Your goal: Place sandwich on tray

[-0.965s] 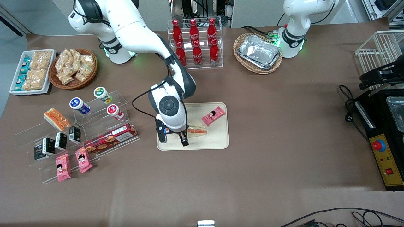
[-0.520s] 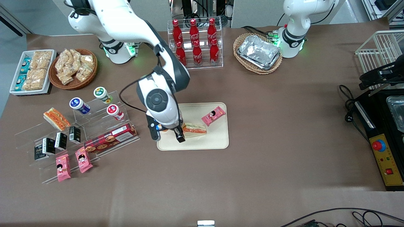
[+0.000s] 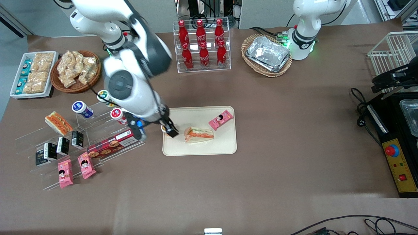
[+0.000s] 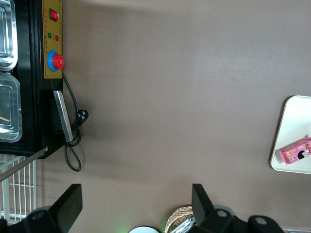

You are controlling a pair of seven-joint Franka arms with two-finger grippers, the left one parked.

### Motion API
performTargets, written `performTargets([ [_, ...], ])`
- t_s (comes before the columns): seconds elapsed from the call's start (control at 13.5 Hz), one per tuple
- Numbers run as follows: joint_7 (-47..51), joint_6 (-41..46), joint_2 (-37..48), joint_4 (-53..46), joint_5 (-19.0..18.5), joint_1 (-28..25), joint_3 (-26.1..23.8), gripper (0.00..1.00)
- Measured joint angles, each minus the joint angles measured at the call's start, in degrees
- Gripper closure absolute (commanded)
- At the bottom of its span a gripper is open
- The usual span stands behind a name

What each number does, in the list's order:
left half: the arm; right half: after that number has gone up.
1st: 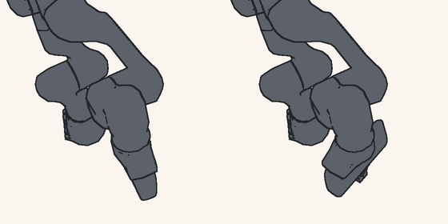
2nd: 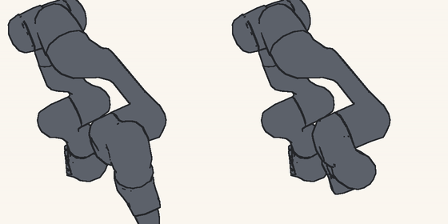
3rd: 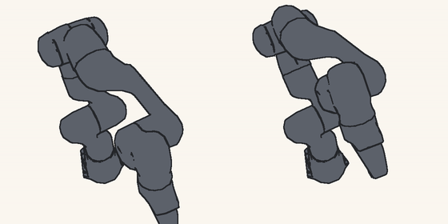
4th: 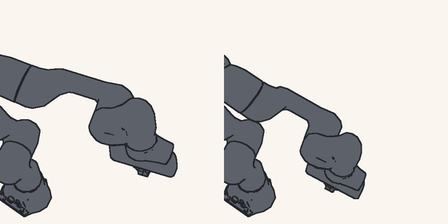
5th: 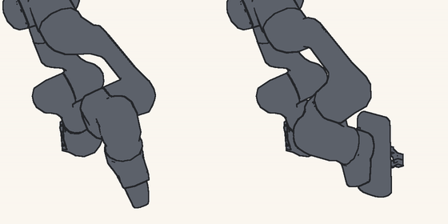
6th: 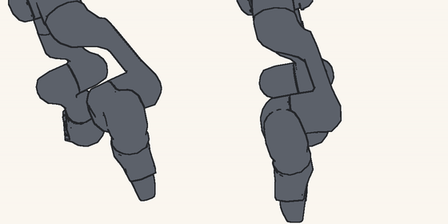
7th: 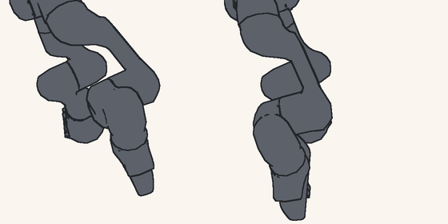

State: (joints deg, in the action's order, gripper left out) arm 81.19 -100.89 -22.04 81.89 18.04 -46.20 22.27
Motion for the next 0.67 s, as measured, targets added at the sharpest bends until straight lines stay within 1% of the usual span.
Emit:
performTargets([
  [0.15,-7.74,5.08,4.49,-0.07,-0.09,2.06,0.01,0.00],
  [0.3,-17.31,8.46,8.26,-0.07,-2.84,3.65,-0.02,0.00],
  [0.45,-28.33,10.28,11.32,-0.04,-5.83,5.15,-0.07,0.00],
  [0.67,-45.15,11.38,13.41,0.08,-6.77,10.76,-0.09,0.00],
])
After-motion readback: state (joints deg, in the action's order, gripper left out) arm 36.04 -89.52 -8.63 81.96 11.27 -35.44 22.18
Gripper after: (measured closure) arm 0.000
